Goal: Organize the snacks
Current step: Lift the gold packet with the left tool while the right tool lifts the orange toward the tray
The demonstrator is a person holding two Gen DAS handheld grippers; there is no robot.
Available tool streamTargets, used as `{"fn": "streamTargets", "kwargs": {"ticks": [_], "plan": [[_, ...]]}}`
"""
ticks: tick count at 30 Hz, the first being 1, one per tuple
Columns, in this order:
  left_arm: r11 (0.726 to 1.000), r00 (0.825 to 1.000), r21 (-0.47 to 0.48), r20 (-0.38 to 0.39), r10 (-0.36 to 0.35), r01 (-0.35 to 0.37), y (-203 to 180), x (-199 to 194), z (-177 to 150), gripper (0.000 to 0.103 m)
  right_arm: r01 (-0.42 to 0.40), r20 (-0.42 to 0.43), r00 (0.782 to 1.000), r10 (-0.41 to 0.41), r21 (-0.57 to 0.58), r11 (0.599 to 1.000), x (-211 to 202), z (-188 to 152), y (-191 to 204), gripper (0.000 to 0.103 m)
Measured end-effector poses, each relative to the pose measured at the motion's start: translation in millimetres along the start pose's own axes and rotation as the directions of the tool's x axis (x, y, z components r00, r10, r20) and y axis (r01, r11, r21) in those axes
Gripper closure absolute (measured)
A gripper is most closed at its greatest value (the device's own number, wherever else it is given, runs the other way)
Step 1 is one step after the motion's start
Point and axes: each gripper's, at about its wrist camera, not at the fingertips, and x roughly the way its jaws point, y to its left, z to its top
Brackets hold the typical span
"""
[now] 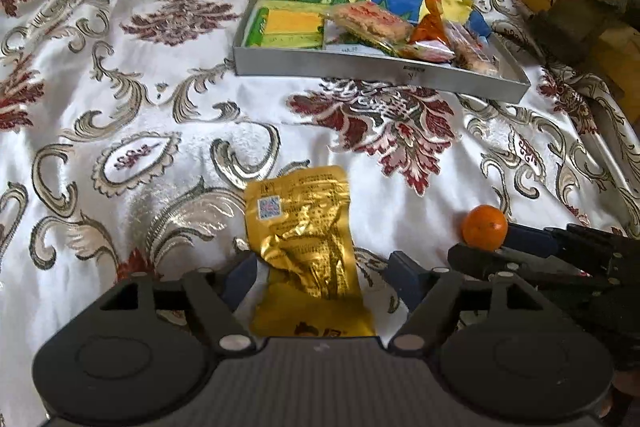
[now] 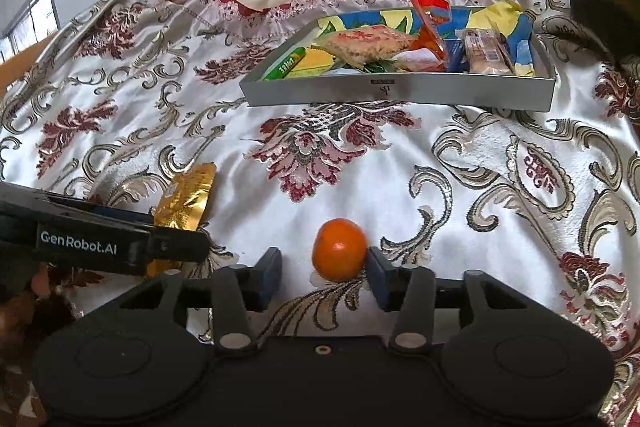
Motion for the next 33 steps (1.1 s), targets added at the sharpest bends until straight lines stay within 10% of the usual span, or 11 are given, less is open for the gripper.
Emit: {"fn": "streamTargets", "kwargs": {"ticks": [15, 33], "plan": [[0.999, 0.999, -0.024, 0.014, 0.036, -0.035, 2.9, 2.7, -2.6, 0.050, 0.064, 0.028, 0.998, -0.064, 0.005, 0.998, 3.1, 0.0, -1.8, 0.066], [0.999, 0.998, 0.030, 0.044, 0.038, -0.040, -4.5, -1.5, -6.8, 0.054, 0.066, 0.038, 0.997, -0.064, -0.058, 0.996, 2.1, -2.9, 6.9, 0.070]]}}
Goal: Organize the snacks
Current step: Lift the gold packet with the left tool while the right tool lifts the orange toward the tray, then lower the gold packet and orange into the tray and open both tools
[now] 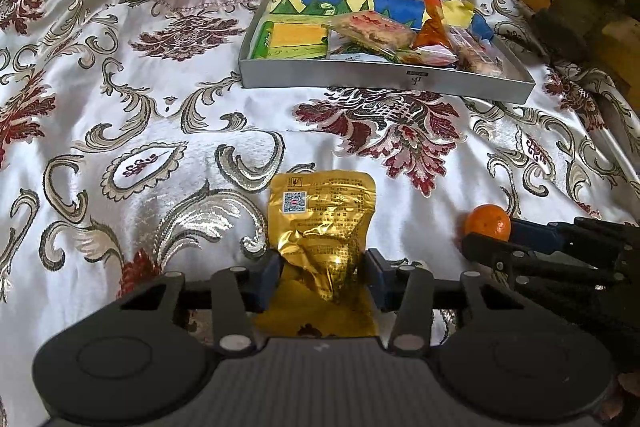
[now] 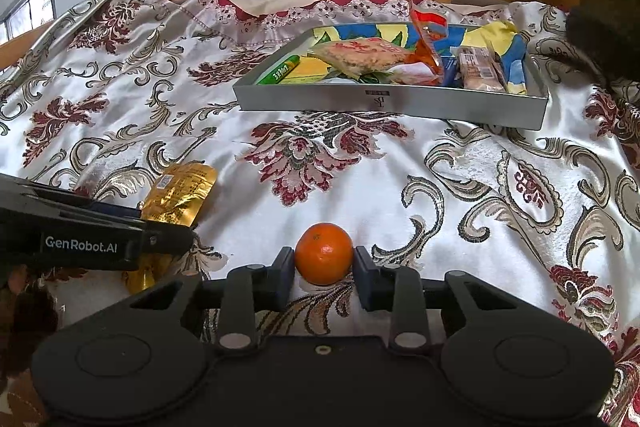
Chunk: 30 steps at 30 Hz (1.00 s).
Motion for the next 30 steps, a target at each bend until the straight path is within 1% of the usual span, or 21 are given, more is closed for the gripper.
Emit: {"fn": "streamTargets", "kwargs": {"ticks": [6, 13, 15, 17, 19, 21, 22, 25, 28, 30], "plan": [[1.000, 1.000, -0.010, 0.013, -0.018, 0.018, 1.5, -2.0, -0.6, 0.055, -0.003, 0.009, 1.000, 0.003, -0.008, 1.000, -0.9, 0.3, 1.0, 0.070], [0.999, 0.996, 0.000, 0.076, -0.043, 0.044, -1.6, -12.8, -2.4, 0.055, -0.013, 0.037, 0.999, 0.014, -0.037, 0.999, -4.3, -0.2, 6.7, 0.070], [0.999, 0.996, -0.005, 0.076, -0.048, 0.048, -2.3, -12.9, -0.3, 0.055, -0.015, 0.050, 0.999, 0.016, -0.039, 0.999, -6.1, 1.1, 7.0, 0.070], [0.998, 0.997, -0.041, 0.058, -0.054, 0.056, -1.6, -10.5, 4.9, 0.055, -0.017, 0.064, 0.998, 0.019, -0.034, 0.999, -8.1, 3.0, 6.1, 0.070], [0.992, 0.997, -0.105, 0.034, -0.067, 0.070, 2.0, -6.9, 11.5, 0.055, -0.020, 0.077, 0.997, 0.022, -0.027, 0.999, -9.5, 6.4, 4.1, 0.070], [0.980, 0.994, -0.167, 0.022, -0.104, 0.107, 6.6, -2.2, 22.2, 0.055, -0.016, 0.094, 0.995, 0.018, -0.024, 1.000, -11.1, 10.6, 2.2, 0.070], [0.976, 0.993, -0.182, 0.027, -0.115, 0.118, 8.4, -1.1, 28.3, 0.055, -0.014, 0.104, 0.994, 0.017, -0.022, 1.000, -11.7, 13.8, 0.5, 0.070], [0.982, 0.993, -0.152, 0.071, -0.098, 0.108, 7.2, -1.9, 50.8, 0.055, -0.013, 0.139, 0.990, 0.014, -0.002, 1.000, -11.5, 25.7, -6.6, 0.070], [0.989, 0.990, -0.114, 0.111, -0.086, 0.099, 7.5, 3.4, 81.9, 0.055, -0.008, 0.180, 0.984, 0.007, 0.008, 1.000, -5.2, 43.3, -15.2, 0.070], [0.989, 0.989, -0.114, 0.125, -0.081, 0.095, 9.6, 11.9, 104.6, 0.055, 0.008, 0.212, 0.977, -0.006, -0.007, 1.000, 1.5, 57.2, -20.2, 0.070]]}}
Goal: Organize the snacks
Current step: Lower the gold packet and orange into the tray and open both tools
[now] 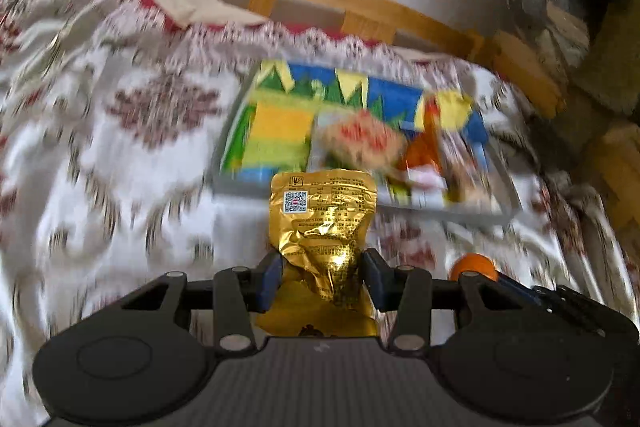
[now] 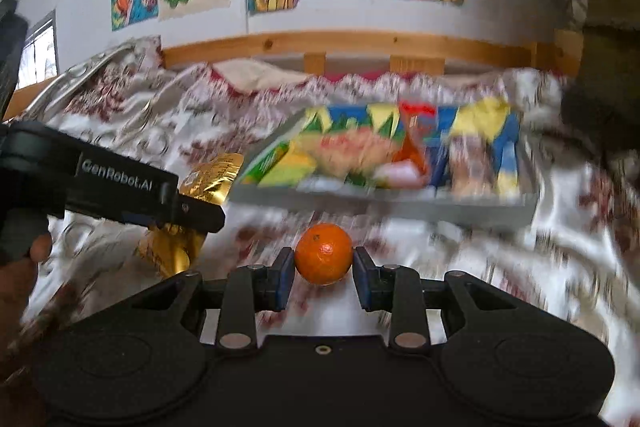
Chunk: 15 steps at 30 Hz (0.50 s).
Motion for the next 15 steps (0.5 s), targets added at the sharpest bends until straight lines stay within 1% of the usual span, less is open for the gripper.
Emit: {"fn": "streamTargets", "kwargs": {"ticks": [3, 5, 7, 12, 15], "plan": [[1.000, 0.999, -0.005, 0.033, 0.021, -0.021, 3.8, 22.5, 34.9, 0.055, 0.031, 0.038, 0.999, -0.031, 0.000, 1.000, 21.3, 22.6, -14.7, 0.070], [0.999, 0.998, 0.000, 0.050, 0.034, -0.034, 5.4, 38.6, 51.9, 0.055, 0.056, 0.040, 0.998, -0.056, 0.021, 0.998, 38.7, 36.9, -27.4, 0.070], [0.999, 0.997, -0.006, 0.059, 0.047, -0.046, 8.6, 56.1, 65.5, 0.055, 0.064, 0.035, 0.997, -0.065, 0.039, 0.997, 56.4, 47.4, -37.6, 0.070], [0.997, 0.996, -0.031, 0.047, 0.070, -0.068, 16.8, 89.1, 77.7, 0.055, 0.074, 0.006, 0.997, -0.075, 0.058, 0.996, 94.3, 59.4, -46.6, 0.070], [0.997, 0.997, -0.037, 0.031, 0.076, -0.075, 21.2, 104.2, 78.6, 0.054, 0.073, 0.009, 0.997, -0.074, 0.054, 0.996, 104.2, 57.9, -44.5, 0.070]]}}
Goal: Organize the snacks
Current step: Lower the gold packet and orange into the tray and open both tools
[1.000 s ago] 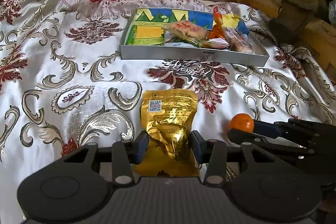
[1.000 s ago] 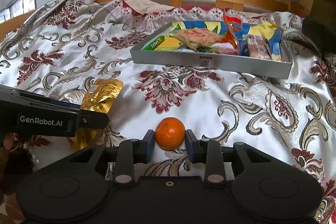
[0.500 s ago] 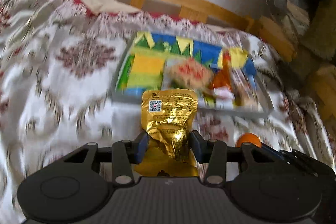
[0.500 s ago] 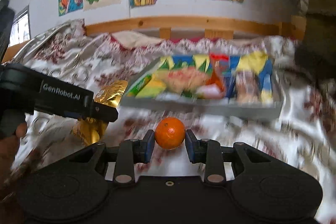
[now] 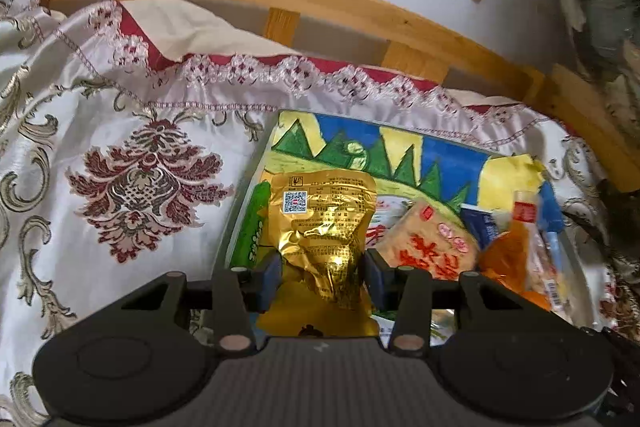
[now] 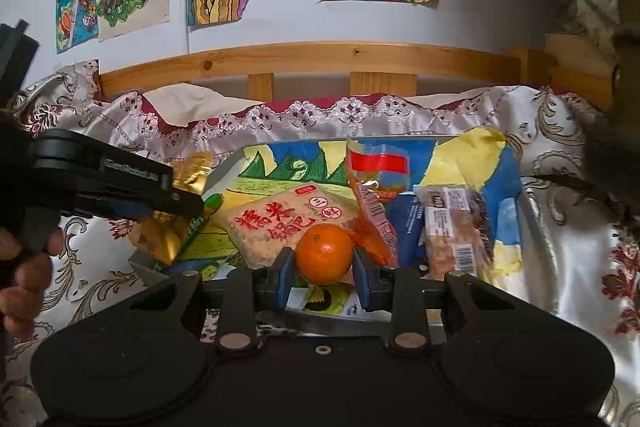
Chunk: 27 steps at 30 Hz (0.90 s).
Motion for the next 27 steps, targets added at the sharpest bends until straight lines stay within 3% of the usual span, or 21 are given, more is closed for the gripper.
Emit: {"fn": "streamTargets", "kwargs": {"ticks": [8, 16, 19, 24, 27], "plan": [[1.000, 0.999, -0.008, -0.050, 0.022, -0.022, 4.3, 23.2, -11.6, 0.053, 0.002, -0.075, 0.997, -0.004, -0.026, 1.000, 21.0, -12.1, 7.5, 0.069], [0.999, 0.997, 0.005, -0.069, 0.039, -0.038, -0.1, 24.3, -15.3, 0.052, 0.007, -0.086, 0.996, -0.006, 0.008, 1.000, 20.8, -11.6, 5.2, 0.066], [0.999, 0.997, 0.014, -0.067, 0.043, -0.042, -2.4, 19.7, -14.2, 0.046, 0.007, -0.084, 0.996, -0.006, 0.013, 1.000, 17.0, -11.1, 4.3, 0.066], [0.999, 0.998, 0.018, -0.045, 0.050, -0.050, -5.5, 6.4, -13.2, 0.023, 0.002, -0.072, 0.997, -0.001, 0.022, 1.000, 6.5, -9.2, 3.3, 0.056], [0.999, 0.999, 0.011, -0.030, 0.046, -0.045, -7.2, -5.2, -11.3, 0.019, -0.001, -0.052, 0.999, 0.002, 0.026, 1.000, -5.2, -5.0, 2.9, 0.048]]}}
